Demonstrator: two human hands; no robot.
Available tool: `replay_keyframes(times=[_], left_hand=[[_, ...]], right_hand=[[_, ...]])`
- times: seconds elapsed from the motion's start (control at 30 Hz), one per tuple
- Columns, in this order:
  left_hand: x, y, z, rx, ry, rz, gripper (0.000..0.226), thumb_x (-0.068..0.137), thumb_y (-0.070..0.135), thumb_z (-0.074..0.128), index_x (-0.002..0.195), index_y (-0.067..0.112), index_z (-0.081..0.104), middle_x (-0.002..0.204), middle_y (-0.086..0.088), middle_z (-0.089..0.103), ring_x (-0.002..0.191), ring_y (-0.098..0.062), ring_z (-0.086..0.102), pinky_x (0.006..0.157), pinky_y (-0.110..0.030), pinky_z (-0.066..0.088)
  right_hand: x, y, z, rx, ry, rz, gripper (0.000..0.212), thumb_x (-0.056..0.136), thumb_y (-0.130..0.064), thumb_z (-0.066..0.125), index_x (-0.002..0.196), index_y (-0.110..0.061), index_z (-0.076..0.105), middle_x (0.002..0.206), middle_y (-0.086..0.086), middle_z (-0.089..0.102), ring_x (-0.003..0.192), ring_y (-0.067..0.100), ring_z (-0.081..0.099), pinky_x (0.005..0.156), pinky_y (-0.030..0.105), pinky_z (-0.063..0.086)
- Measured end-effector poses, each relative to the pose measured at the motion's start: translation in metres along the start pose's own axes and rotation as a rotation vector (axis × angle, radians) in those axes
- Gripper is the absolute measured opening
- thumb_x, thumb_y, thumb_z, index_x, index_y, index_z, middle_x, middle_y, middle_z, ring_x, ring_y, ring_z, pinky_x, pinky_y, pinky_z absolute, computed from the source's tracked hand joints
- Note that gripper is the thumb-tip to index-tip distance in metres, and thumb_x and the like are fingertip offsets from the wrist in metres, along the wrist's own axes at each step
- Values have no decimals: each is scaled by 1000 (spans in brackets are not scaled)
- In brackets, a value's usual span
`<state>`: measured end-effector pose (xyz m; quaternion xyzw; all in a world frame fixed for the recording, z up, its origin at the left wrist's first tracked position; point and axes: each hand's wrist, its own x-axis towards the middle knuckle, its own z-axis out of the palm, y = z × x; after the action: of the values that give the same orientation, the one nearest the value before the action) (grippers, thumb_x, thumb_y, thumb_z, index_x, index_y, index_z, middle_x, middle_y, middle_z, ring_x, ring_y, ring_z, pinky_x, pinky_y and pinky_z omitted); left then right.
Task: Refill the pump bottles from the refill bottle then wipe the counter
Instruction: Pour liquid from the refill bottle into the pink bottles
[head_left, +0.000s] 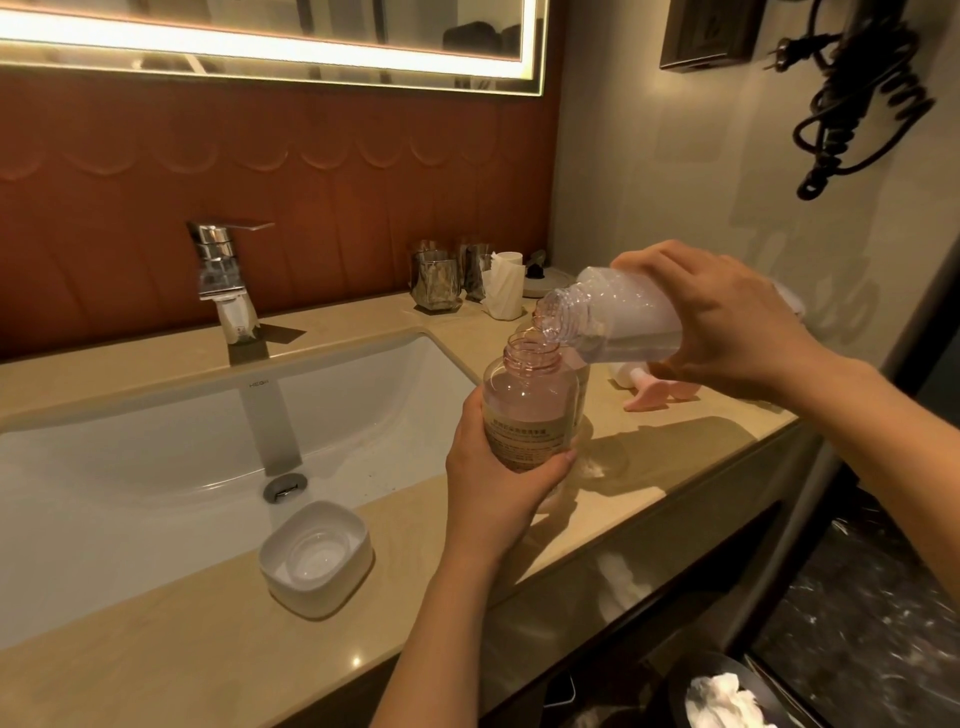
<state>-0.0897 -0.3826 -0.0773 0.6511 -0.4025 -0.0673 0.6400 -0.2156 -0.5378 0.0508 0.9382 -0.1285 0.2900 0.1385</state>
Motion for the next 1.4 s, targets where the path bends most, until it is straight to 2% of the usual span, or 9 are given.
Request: replay_keyframes(times=[0.17, 0.3, 0.5, 1.0, 1.17, 1.4], left_hand=[[0, 0, 0, -2, 2, -14, 82, 64, 28, 85, 122, 50, 32, 110, 35, 46, 98, 25, 43, 75, 2, 40], [0, -1, 1, -5, 5, -16, 81, 64, 28, 86, 121, 50, 33, 109, 35, 46, 97, 26, 43, 74, 3, 39], [0, 0, 1, -1, 3, -11, 81, 64, 29, 86, 125, 45, 34, 110, 33, 46, 99, 20, 44, 75, 3, 40], [0, -1, 1, 1, 1, -13, 80, 64, 26, 86, 122, 45, 34, 107, 34, 46, 94, 31, 41, 72, 4, 38], [0, 0, 1, 2, 3, -15, 82, 64, 27, 85, 125, 44, 34, 109, 33, 46, 97, 23, 44, 74, 4, 39], [0, -1, 0, 7, 2, -10, 83, 64, 27, 86, 126, 45, 33, 111, 32, 46, 98, 22, 44, 76, 2, 39]], right_hand=[[0, 1, -1, -14, 2, 4, 90, 50, -21, 90, 129, -14, 46, 122, 12, 54, 99, 34, 54, 77, 36, 38], [0, -1, -2, -13, -1, 8, 90, 51, -22, 90, 129, -14, 46, 122, 12, 53, 100, 34, 54, 79, 40, 42], [0, -1, -2, -8, -8, 14, 89, 52, -23, 89, 130, -15, 45, 123, 11, 53, 101, 34, 54, 80, 42, 43], [1, -1, -3, -8, -18, 15, 89, 52, -22, 89, 130, -15, 45, 123, 11, 53, 101, 33, 53, 79, 38, 40], [1, -1, -3, -8, -21, 10, 88, 54, -22, 88, 130, -15, 45, 123, 11, 53, 101, 32, 53, 78, 33, 34], [1, -2, -4, -5, -23, 11, 88, 55, -23, 88, 131, -15, 45, 124, 12, 52, 104, 34, 52, 81, 42, 43]])
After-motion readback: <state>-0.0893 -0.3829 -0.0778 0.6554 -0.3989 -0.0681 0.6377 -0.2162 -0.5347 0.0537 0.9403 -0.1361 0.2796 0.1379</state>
